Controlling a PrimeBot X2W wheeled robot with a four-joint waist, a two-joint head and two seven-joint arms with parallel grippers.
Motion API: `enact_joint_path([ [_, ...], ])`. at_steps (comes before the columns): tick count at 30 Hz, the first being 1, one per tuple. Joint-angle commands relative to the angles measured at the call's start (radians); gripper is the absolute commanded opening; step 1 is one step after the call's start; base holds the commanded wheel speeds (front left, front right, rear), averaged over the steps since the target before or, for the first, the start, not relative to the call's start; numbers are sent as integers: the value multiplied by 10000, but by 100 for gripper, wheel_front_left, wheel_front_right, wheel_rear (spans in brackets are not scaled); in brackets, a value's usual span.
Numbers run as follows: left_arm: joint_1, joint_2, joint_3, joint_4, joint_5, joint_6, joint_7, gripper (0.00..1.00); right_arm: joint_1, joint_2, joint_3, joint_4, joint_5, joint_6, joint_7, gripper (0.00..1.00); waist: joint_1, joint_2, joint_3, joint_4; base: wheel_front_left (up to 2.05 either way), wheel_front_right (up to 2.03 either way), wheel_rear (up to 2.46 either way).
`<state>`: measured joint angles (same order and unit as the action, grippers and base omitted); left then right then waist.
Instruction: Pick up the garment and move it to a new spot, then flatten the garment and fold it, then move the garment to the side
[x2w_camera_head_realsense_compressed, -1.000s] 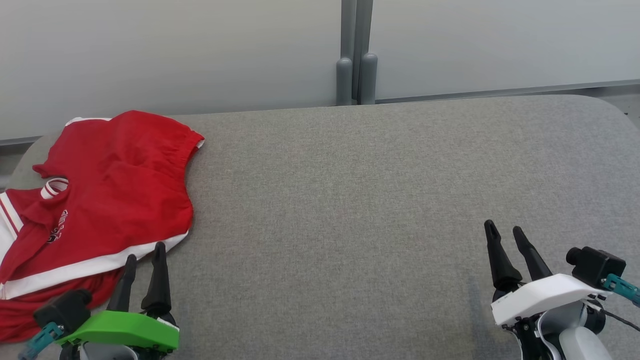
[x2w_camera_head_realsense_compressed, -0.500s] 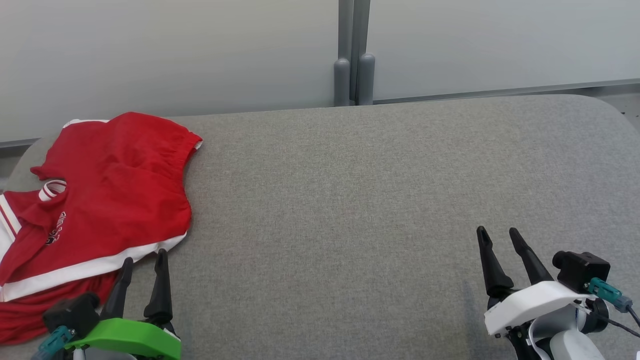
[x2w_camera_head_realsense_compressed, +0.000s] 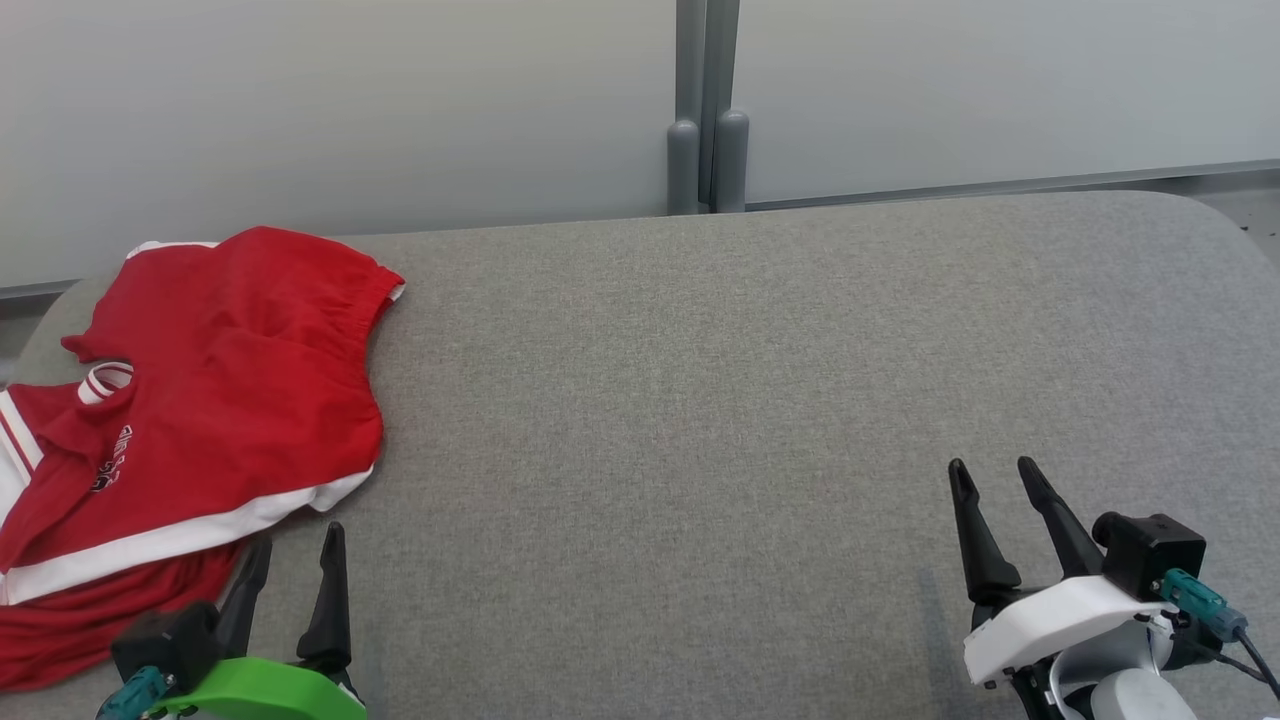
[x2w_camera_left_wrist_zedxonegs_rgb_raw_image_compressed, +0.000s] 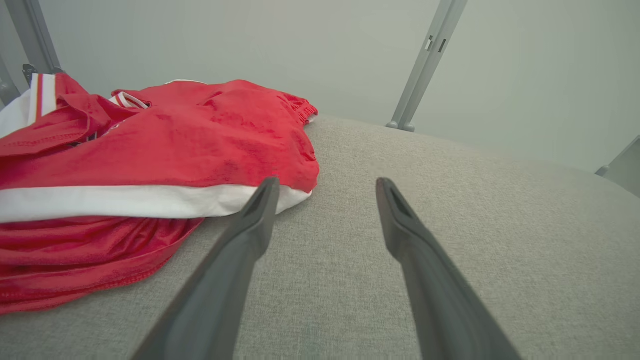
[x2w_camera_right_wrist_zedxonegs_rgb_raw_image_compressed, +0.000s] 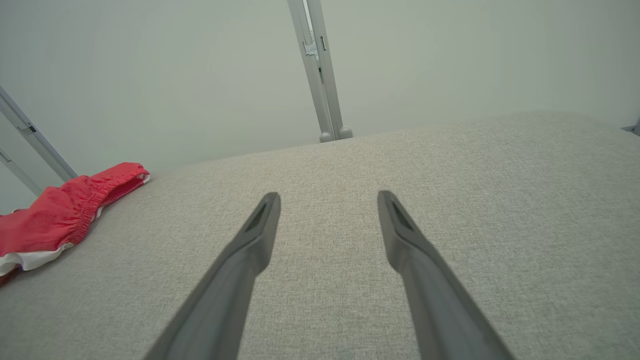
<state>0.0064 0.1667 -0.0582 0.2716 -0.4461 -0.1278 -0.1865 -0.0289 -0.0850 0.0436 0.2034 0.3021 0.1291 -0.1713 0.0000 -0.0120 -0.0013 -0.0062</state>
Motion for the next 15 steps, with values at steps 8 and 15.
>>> enact_joint_path([
  [8, -1, 306, -176, 200, 248, -36, -223, 100, 79, -42, -27, -16, -651, 17, -296, 100, 0, 89, 10, -1, 0, 0, 0],
  [15, 50, 399, -248, 261, 649, -39, -377, 100, 66, -81, 11, -37, -1214, 17, -462, 100, 0, 95, 32, -27, 0, 0, 0],
])
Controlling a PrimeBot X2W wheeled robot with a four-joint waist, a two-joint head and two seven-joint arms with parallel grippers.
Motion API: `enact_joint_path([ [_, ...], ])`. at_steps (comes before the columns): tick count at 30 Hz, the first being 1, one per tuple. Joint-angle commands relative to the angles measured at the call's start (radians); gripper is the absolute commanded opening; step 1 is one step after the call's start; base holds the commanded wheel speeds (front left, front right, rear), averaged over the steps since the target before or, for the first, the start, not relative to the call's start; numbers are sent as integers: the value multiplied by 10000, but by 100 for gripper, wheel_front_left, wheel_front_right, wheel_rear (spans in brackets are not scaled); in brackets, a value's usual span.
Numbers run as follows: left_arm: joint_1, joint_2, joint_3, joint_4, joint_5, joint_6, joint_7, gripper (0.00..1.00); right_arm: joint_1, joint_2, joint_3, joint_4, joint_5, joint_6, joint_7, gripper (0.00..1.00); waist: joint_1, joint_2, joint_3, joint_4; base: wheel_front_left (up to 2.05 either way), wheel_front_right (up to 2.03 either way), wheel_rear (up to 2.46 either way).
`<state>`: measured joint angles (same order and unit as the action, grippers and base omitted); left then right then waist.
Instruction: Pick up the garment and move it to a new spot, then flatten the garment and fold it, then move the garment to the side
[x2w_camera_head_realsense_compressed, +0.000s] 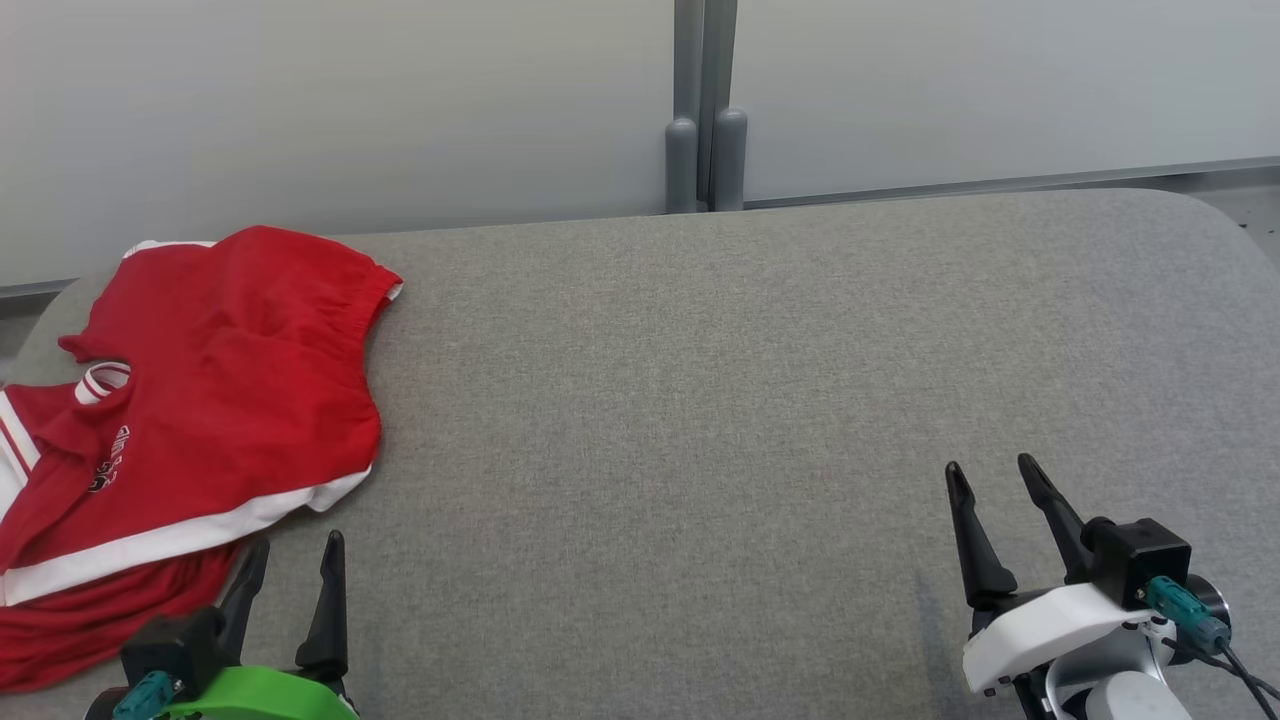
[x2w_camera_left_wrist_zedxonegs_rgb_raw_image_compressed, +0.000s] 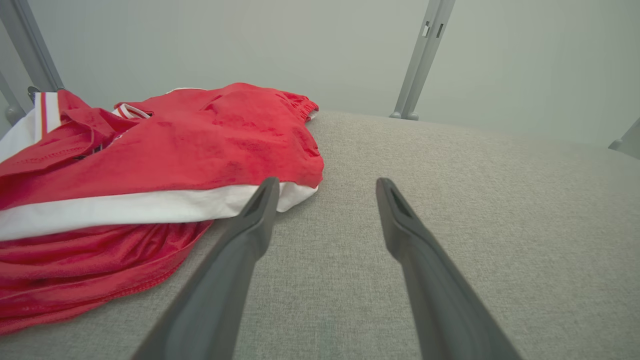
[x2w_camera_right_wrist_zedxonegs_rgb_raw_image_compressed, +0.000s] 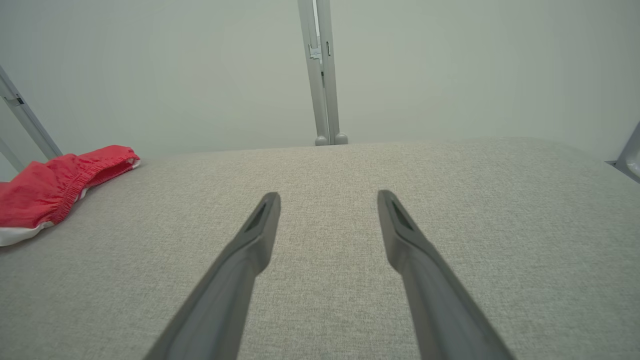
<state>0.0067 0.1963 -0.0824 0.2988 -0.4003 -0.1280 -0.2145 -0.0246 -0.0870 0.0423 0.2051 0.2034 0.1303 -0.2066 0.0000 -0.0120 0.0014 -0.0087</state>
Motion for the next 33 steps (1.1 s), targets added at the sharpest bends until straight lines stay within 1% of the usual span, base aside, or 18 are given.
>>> enact_joint_path([
  [1, 44, 113, -3, 2, 225, -36, -112, 100, 14, -68, 44, -52, -291, 6, -119, 100, 0, 97, 11, -7, 0, 0, 0],
  [25, 298, 109, 6, 180, 1634, -38, -530, 100, 120, -206, 249, 7, -2089, 6, -612, 100, 0, 120, -59, -25, 0, 0, 0],
  [31, 330, -58, 160, 395, 1172, -39, -513, 100, 139, -155, 159, 62, -1861, 6, -597, 100, 0, 120, -90, -50, 0, 0, 0],
  [33, 288, -17, 166, 447, 1107, -39, -513, 100, 138, -147, 121, 103, -1803, 6, -597, 100, 0, 120, -93, -57, 0, 0, 0],
])
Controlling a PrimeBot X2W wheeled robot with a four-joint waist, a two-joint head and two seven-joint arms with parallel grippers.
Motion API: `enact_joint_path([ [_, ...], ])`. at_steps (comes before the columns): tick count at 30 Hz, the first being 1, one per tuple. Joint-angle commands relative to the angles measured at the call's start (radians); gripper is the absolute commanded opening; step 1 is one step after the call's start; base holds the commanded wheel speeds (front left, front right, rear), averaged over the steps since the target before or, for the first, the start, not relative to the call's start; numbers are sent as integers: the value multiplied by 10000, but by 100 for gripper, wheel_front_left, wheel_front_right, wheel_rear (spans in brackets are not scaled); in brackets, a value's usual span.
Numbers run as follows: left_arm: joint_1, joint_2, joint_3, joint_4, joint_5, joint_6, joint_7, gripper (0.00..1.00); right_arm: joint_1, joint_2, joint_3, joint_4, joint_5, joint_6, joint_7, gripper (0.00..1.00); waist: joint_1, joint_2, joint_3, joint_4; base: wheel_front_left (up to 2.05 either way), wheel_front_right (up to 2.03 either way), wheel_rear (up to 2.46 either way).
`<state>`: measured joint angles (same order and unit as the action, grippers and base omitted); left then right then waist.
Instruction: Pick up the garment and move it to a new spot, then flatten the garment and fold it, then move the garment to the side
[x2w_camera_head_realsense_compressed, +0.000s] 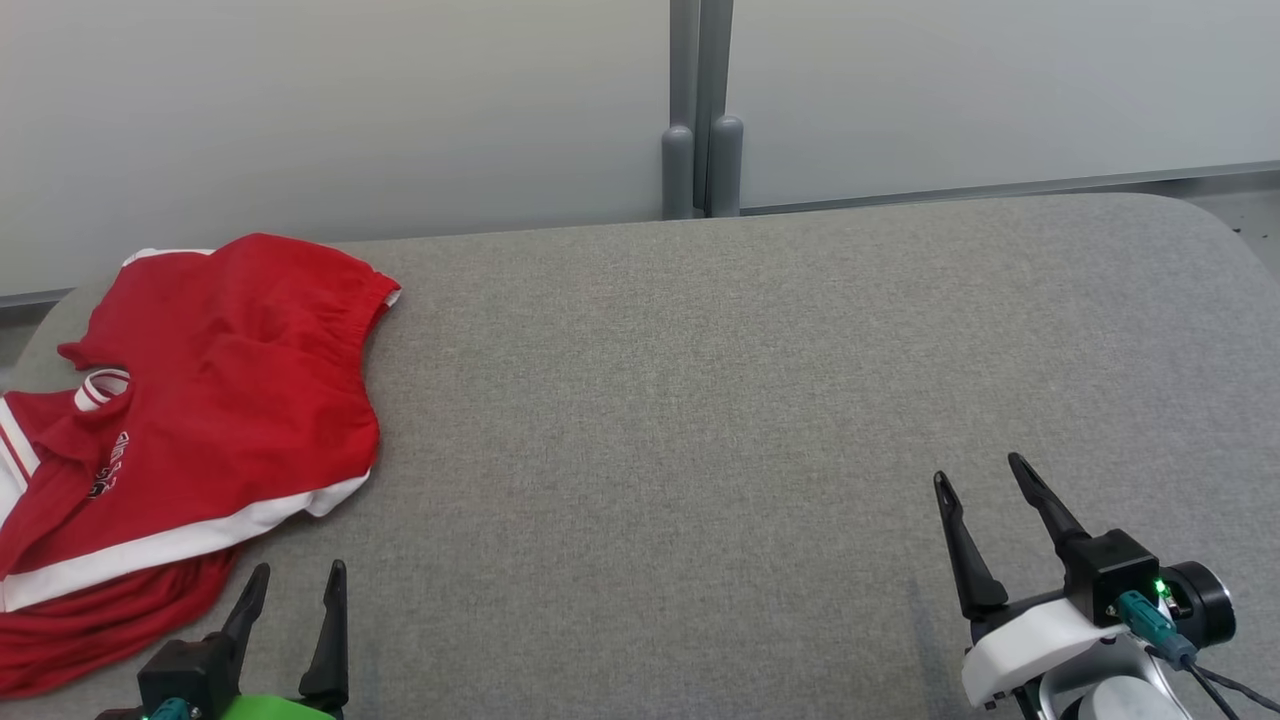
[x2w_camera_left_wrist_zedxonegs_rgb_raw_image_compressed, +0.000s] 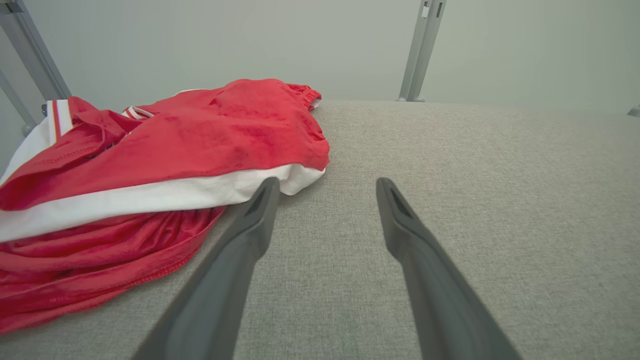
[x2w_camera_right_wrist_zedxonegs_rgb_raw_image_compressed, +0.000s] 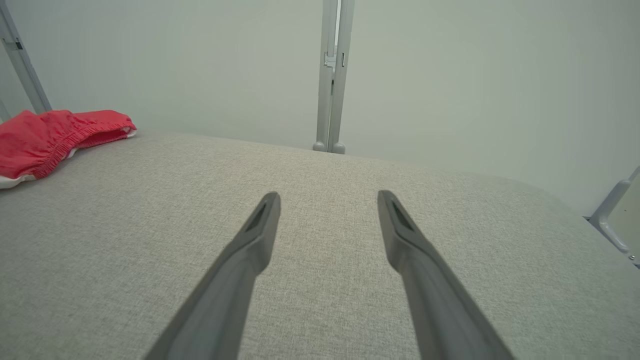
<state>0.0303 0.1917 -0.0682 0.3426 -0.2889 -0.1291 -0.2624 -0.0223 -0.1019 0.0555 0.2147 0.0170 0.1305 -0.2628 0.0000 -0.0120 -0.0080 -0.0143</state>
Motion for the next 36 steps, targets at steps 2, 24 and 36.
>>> enact_joint_path([
  [2, 9, 61, 15, 38, -74, -27, -34, 100, 97, -15, -36, 34, 104, 4, -35, 100, 0, 120, 5, -1, 0, 0, 0],
  [24, -165, 125, -2, 83, -170, -28, -34, 100, 109, -120, 28, 117, 18, 4, -35, 100, 0, 120, -47, 359, 0, 0, 0],
  [36, -22, 152, 133, 144, 28, -28, -32, 100, -46, -87, 725, 214, 163, 3, -35, 100, 0, 120, -418, 2917, 0, 0, 0],
])
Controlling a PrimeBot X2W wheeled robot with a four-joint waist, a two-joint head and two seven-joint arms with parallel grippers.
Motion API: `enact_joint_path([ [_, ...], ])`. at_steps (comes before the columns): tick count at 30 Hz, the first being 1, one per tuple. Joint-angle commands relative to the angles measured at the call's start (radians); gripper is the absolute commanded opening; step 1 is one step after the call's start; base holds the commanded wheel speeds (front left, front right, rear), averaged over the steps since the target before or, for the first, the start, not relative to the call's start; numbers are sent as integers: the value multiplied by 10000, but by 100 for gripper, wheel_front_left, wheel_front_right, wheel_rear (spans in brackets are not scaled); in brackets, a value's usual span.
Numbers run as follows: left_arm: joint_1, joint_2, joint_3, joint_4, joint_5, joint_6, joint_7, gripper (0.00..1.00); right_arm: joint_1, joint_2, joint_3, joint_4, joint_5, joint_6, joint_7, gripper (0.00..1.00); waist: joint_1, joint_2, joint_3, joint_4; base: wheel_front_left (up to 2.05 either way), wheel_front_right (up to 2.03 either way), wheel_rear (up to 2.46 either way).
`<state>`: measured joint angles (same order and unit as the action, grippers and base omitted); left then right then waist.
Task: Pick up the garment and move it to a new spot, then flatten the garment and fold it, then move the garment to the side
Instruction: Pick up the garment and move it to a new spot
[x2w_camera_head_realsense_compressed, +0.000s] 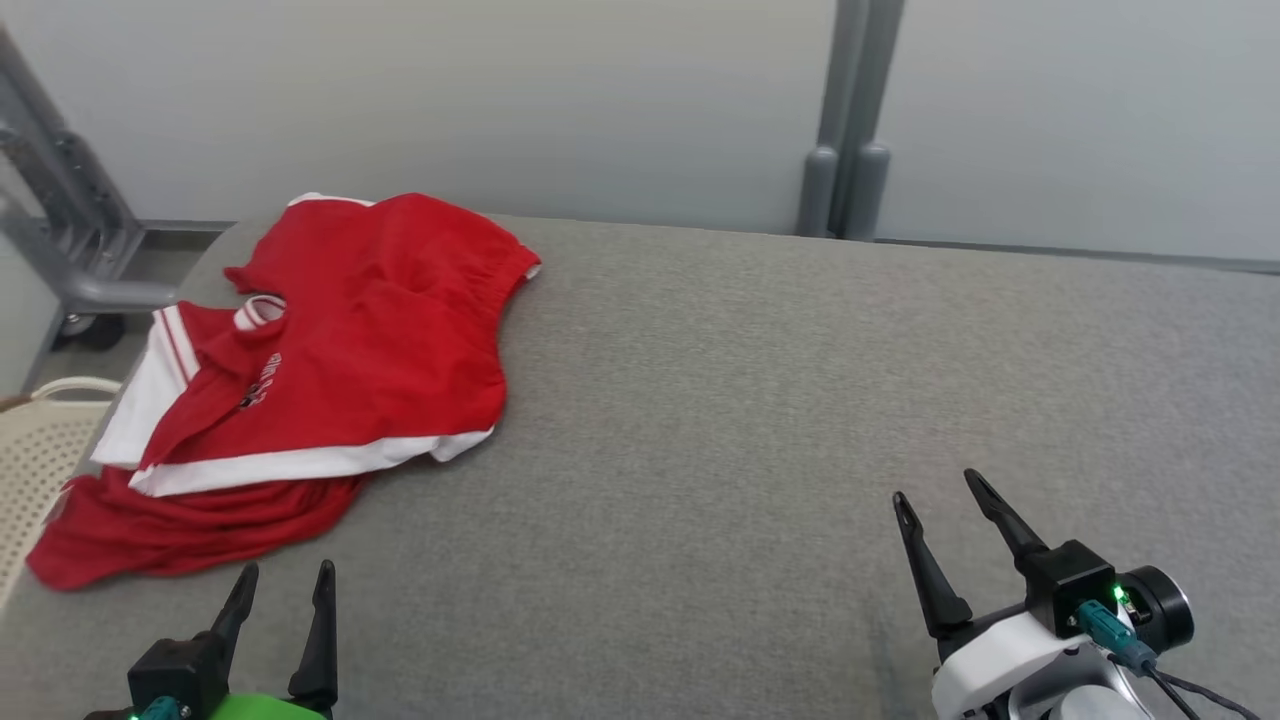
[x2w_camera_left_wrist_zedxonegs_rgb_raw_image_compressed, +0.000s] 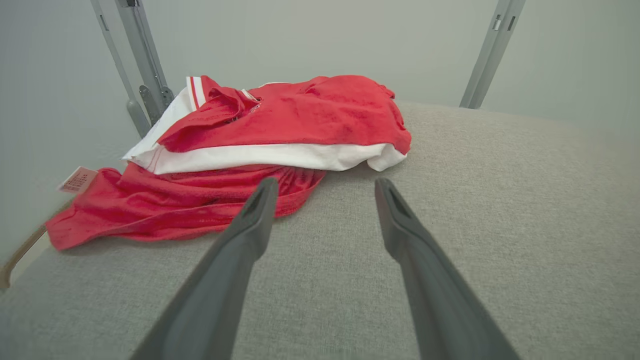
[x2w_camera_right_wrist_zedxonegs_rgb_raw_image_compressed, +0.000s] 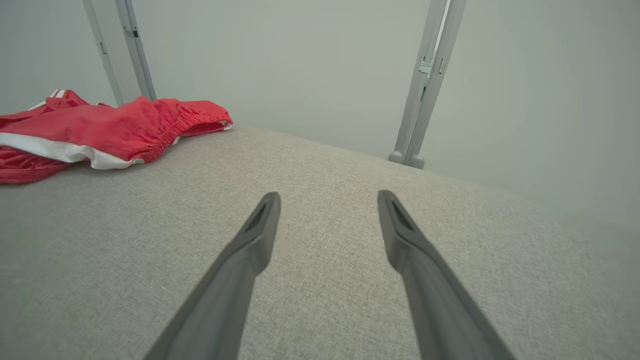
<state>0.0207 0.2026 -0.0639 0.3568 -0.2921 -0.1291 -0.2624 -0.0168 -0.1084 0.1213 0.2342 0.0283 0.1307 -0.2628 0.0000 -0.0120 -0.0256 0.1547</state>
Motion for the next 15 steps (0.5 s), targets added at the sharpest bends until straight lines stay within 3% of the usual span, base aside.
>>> enact_joint_path([
  [1, 119, 31, 92, 10, 86, -28, -32, 100, -135, -31, 107, 34, 64, 1, -35, 100, 0, 120, -281, 1542, 0, 0, 0],
  [8, 578, 101, 192, -129, 210, -26, -31, 100, -377, 96, 574, 113, 139, 1, -35, 100, 0, 120, -477, 3053, 0, 0, 0],
  [15, 710, 72, 506, -350, 31, -26, -32, 100, -599, 141, 923, 155, 235, 1, -35, 100, 0, 120, -314, 3233, 0, 0, 0],
])
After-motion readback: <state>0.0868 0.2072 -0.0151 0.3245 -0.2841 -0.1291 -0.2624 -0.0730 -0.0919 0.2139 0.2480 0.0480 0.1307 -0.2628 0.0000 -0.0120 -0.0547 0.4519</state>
